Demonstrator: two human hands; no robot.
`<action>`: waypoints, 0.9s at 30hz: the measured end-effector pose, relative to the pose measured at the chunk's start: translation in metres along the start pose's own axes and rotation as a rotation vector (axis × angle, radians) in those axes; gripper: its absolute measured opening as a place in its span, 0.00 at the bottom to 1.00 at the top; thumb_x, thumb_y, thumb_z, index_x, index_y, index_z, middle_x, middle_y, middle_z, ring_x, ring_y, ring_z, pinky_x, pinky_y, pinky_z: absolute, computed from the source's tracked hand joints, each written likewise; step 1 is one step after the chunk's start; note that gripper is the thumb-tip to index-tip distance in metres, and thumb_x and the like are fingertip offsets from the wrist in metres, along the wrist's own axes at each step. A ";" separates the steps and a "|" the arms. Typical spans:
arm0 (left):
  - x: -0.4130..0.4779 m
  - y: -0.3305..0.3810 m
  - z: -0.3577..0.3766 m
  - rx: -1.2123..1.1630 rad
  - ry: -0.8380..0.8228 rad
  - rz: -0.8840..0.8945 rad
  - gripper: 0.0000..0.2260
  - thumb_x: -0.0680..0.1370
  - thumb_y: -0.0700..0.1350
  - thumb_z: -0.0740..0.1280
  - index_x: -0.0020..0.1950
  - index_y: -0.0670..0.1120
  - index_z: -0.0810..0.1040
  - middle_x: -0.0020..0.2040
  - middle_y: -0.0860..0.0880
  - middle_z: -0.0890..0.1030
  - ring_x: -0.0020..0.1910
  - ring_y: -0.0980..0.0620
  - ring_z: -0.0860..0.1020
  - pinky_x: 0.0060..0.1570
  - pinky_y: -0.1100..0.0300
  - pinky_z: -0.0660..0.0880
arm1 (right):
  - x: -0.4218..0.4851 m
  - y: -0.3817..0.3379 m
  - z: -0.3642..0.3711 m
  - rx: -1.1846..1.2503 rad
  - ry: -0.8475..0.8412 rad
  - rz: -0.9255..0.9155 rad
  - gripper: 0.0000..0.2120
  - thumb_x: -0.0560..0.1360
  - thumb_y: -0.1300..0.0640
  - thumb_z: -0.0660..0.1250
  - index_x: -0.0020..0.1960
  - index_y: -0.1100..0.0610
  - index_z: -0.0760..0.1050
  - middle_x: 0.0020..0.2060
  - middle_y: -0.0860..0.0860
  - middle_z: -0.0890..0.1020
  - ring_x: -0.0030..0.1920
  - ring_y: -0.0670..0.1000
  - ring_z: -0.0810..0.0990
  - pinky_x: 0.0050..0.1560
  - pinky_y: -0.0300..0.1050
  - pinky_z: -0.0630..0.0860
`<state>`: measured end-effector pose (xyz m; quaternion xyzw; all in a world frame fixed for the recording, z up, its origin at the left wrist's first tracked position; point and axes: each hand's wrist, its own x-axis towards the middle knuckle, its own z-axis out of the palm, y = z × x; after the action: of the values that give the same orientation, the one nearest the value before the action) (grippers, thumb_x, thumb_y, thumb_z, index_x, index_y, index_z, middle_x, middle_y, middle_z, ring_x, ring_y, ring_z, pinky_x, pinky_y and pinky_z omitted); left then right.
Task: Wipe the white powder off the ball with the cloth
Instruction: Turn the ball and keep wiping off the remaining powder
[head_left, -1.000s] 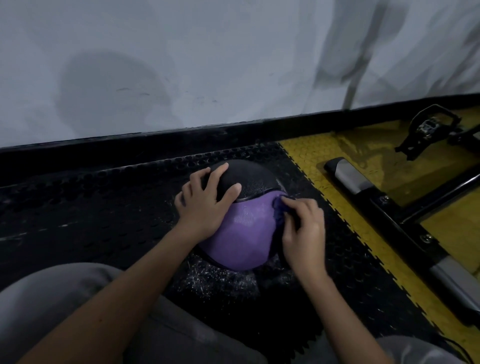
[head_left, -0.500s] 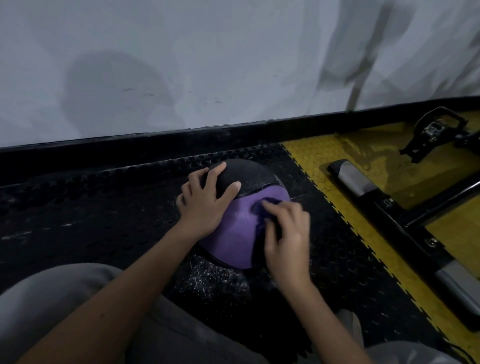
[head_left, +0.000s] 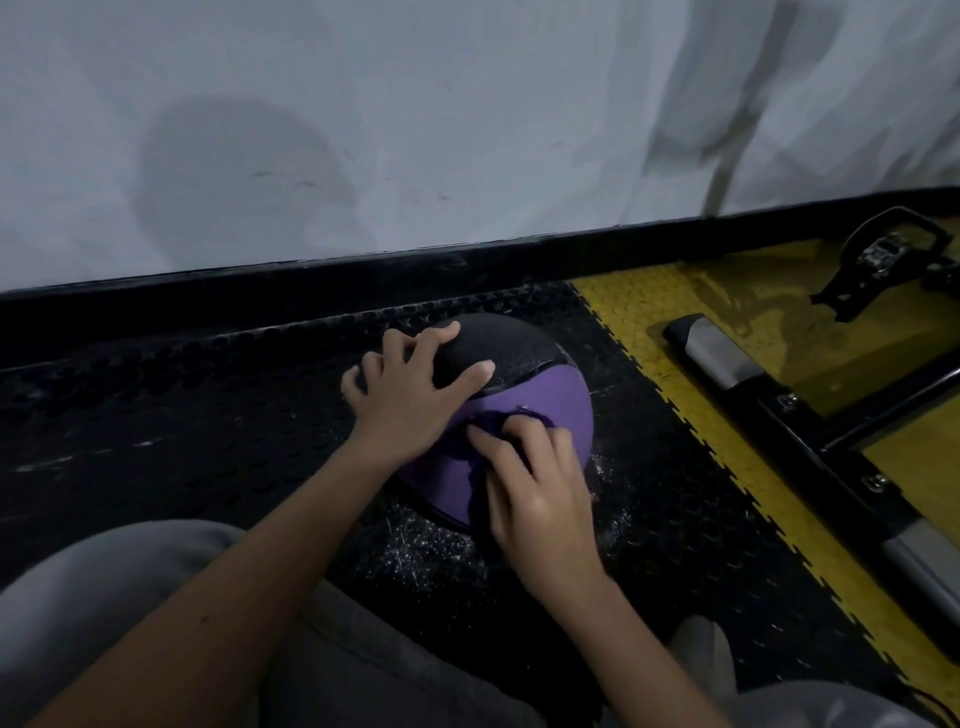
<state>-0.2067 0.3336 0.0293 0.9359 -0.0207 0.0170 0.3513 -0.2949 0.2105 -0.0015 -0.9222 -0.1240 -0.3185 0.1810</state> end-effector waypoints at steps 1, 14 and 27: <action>0.000 0.000 -0.001 -0.007 -0.001 -0.004 0.23 0.72 0.67 0.59 0.66 0.64 0.64 0.54 0.54 0.61 0.63 0.48 0.62 0.68 0.48 0.47 | 0.002 0.004 -0.001 -0.004 -0.017 -0.019 0.14 0.73 0.62 0.59 0.55 0.60 0.78 0.48 0.57 0.77 0.43 0.55 0.69 0.42 0.46 0.68; 0.001 -0.005 -0.004 0.023 0.067 0.062 0.14 0.79 0.59 0.53 0.63 0.63 0.69 0.50 0.54 0.63 0.57 0.51 0.65 0.65 0.51 0.51 | 0.016 0.014 -0.005 0.040 -0.003 0.021 0.13 0.75 0.60 0.59 0.56 0.59 0.78 0.46 0.56 0.76 0.44 0.55 0.70 0.44 0.46 0.69; -0.002 -0.005 0.003 -0.175 0.004 0.081 0.12 0.78 0.56 0.58 0.61 0.60 0.72 0.69 0.57 0.61 0.71 0.53 0.57 0.70 0.46 0.40 | 0.017 0.010 -0.007 0.065 0.026 0.092 0.13 0.75 0.59 0.59 0.55 0.59 0.79 0.45 0.55 0.75 0.44 0.53 0.70 0.45 0.43 0.68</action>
<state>-0.2089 0.3353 0.0236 0.9000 -0.0592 0.0313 0.4307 -0.2819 0.2001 0.0122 -0.9163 -0.0893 -0.3176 0.2271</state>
